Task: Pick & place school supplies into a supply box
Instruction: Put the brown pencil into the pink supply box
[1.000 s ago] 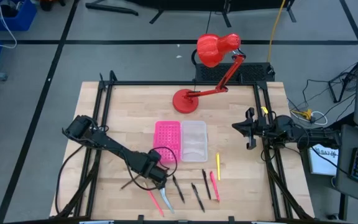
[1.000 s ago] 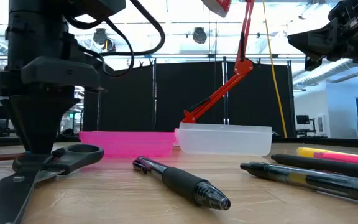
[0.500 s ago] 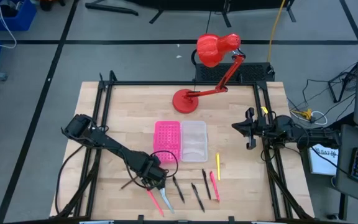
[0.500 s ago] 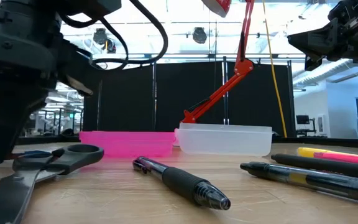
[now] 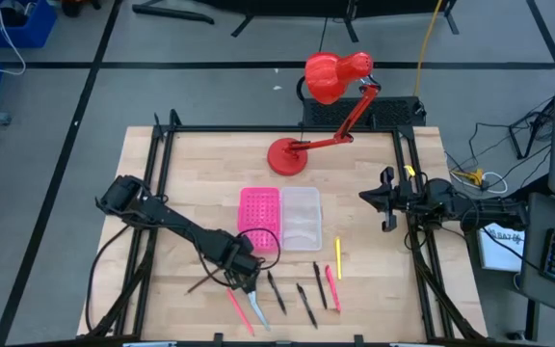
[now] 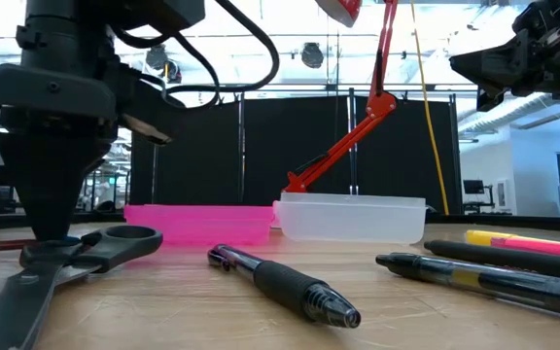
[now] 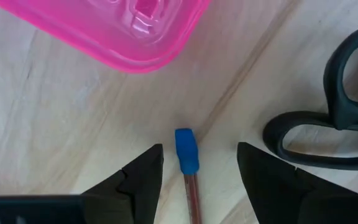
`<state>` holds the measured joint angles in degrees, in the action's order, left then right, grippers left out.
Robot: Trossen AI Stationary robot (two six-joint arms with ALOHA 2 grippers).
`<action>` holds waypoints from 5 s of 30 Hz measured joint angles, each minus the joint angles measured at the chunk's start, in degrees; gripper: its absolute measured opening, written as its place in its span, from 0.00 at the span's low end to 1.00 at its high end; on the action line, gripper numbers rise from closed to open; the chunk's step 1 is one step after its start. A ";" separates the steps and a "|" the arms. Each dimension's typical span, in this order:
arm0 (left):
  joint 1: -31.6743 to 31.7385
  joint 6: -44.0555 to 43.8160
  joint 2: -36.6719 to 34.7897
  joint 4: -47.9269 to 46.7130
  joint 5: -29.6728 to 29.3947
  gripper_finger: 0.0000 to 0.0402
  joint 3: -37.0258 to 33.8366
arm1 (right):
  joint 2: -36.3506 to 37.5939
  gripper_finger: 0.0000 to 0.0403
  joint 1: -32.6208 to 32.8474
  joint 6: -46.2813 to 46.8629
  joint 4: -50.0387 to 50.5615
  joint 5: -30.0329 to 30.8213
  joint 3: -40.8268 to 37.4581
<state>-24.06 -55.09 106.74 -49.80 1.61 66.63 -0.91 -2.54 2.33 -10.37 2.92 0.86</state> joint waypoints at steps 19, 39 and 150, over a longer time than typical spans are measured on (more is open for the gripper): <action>-0.94 5.02 0.83 0.05 -0.49 0.53 0.14 | -0.02 0.00 0.02 0.00 -0.04 0.00 0.00; -1.13 4.20 3.93 3.61 0.10 0.18 0.29 | -0.09 0.00 0.02 0.00 0.55 0.02 0.00; 29.86 -12.93 10.31 17.99 -4.99 0.34 19.83 | -1.08 0.00 0.02 1.51 0.35 -0.14 -0.01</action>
<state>5.81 -68.02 117.05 -31.81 -3.39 86.46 -1.99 -2.53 3.84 -10.02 2.78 0.85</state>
